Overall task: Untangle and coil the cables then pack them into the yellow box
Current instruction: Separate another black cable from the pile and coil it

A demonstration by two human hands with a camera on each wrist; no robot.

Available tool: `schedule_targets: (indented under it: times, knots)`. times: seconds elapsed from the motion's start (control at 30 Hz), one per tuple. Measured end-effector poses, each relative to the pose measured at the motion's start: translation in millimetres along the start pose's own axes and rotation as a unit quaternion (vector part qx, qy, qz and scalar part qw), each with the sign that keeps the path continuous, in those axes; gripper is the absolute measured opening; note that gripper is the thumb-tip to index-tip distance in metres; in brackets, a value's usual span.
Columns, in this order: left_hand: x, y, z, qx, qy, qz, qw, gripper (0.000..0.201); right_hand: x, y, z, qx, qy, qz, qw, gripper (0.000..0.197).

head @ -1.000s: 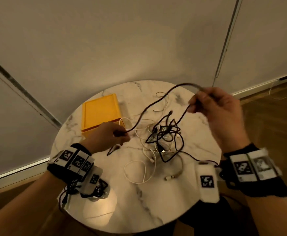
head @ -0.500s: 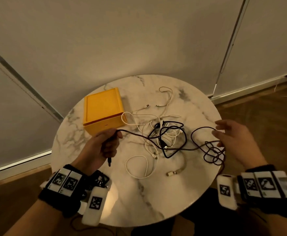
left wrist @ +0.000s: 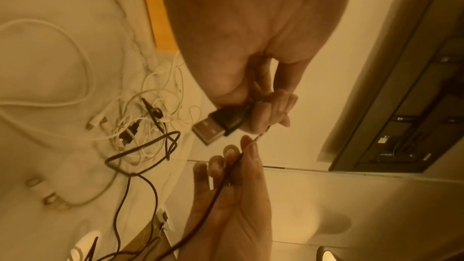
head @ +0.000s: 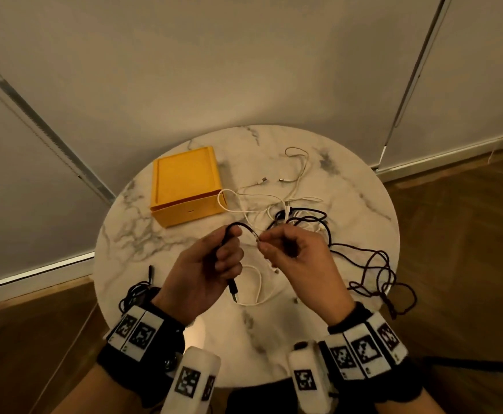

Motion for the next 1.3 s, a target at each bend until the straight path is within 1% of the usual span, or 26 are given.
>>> schedule_targets:
  times: [0.07, 0.1, 0.13, 0.23, 0.27, 0.33, 0.4, 0.43, 0.5, 0.63, 0.7, 0.8, 0.93, 1.0, 1.07, 1.13, 1.2, 1.23, 1.27, 1.3]
  knots:
    - [4.1, -5.6, -3.7, 0.013, 0.005, 0.015, 1.000, 0.028, 1.4, 2.0, 1.3, -0.015, 0.003, 0.000, 1.000, 0.014]
    - [6.2, -8.1, -7.0, 0.015, 0.003, 0.015, 1.000, 0.022, 1.9, 0.6, 2.4, -0.022, 0.004, 0.011, 1.000, 0.014]
    - [8.6, -10.1, -11.3, 0.012, -0.001, 0.008, 1.000, 0.022, 1.7, -3.0, 3.9, -0.030, 0.008, 0.027, 0.999, 0.013]
    - [15.7, -17.0, -27.0, -0.029, -0.027, -0.012, 0.999, 0.042, -1.8, -16.9, 5.8, -0.055, 0.009, 0.067, 0.996, 0.008]
    - [18.0, -17.0, -30.7, -0.044, -0.035, -0.023, 0.998, 0.043, -3.0, -19.9, 6.9, -0.053, 0.006, 0.072, 0.996, 0.006]
    - [22.2, -11.8, -30.8, -0.059, -0.035, -0.052, 0.996, 0.038, -3.0, -19.6, 9.7, -0.042, 0.008, 0.065, 0.997, 0.005]
    - [24.1, -4.3, -20.5, -0.062, -0.010, -0.067, 0.996, 0.034, -0.4, -13.8, 16.0, -0.020, 0.017, 0.048, 0.998, 0.006]
    - [23.4, -2.4, -14.0, -0.069, 0.008, -0.063, 0.996, 0.031, 2.2, -9.4, 18.7, -0.009, 0.021, 0.038, 0.999, 0.007]
    - [19.4, -2.3, -1.7, -0.085, 0.043, -0.038, 0.995, 0.027, 9.2, 2.3, 19.9, 0.014, 0.020, 0.008, 1.000, 0.010]
    - [9.9, -12.1, 12.1, -0.098, 0.107, 0.018, 0.989, 0.028, 26.6, 26.2, 10.9, 0.089, 0.000, -0.066, 0.994, 0.015]
    - [8.6, -17.9, 15.3, -0.115, 0.127, 0.039, 0.984, 0.029, 34.1, 35.3, 8.2, 0.125, -0.007, -0.106, 0.986, 0.019]
    - [10.6, -18.7, 13.7, -0.149, 0.140, 0.036, 0.978, 0.030, 40.4, 44.3, 6.5, 0.173, -0.010, -0.153, 0.973, 0.022]
    - [13.8, -22.2, 13.7, -0.189, 0.162, 0.057, 0.967, 0.029, 40.8, 48.2, 6.8, 0.249, -0.018, -0.188, 0.950, 0.018]
    - [14.7, -21.2, 15.5, -0.221, 0.174, 0.063, 0.957, 0.028, 41.0, 49.4, 9.6, 0.282, -0.014, -0.199, 0.938, 0.017]
    - [15.5, -18.5, 16.1, -0.280, 0.184, 0.067, 0.940, 0.025, 43.0, 52.6, 10.4, 0.305, -0.019, -0.208, 0.929, 0.018]
    - [16.7, -15.2, 12.9, -0.333, 0.184, 0.057, 0.923, 0.023, 47.6, 57.4, 9.7, 0.330, -0.024, -0.226, 0.916, 0.019]
    - [17.3, -13.7, 7.4, -0.374, 0.171, 0.040, 0.911, 0.024, 50.6, 59.3, 8.5, 0.365, -0.033, -0.238, 0.899, 0.020]
    - [17.8, -12.5, 4.8, -0.400, 0.163, 0.031, 0.901, 0.025, 51.3, 59.2, 7.2, 0.382, -0.037, -0.241, 0.891, 0.020]
    - [18.6, -11.0, 2.4, -0.437, 0.160, 0.020, 0.885, 0.026, 51.5, 58.6, 6.1, 0.395, -0.040, -0.244, 0.885, 0.019]
    - [19.2, -9.3, 0.7, -0.481, 0.162, 0.009, 0.861, 0.026, 51.1, 57.7, 4.3, 0.401, -0.043, -0.245, 0.882, 0.018]
Point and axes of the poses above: each hand's wrist, its own x-axis away from the middle knuckle, its own y-axis out of the palm, z = x × y, the point moved 8 cm from there along -x, towards the middle knuckle, and after that the axes turned 2 degrees about z, right-handed, at the moved point
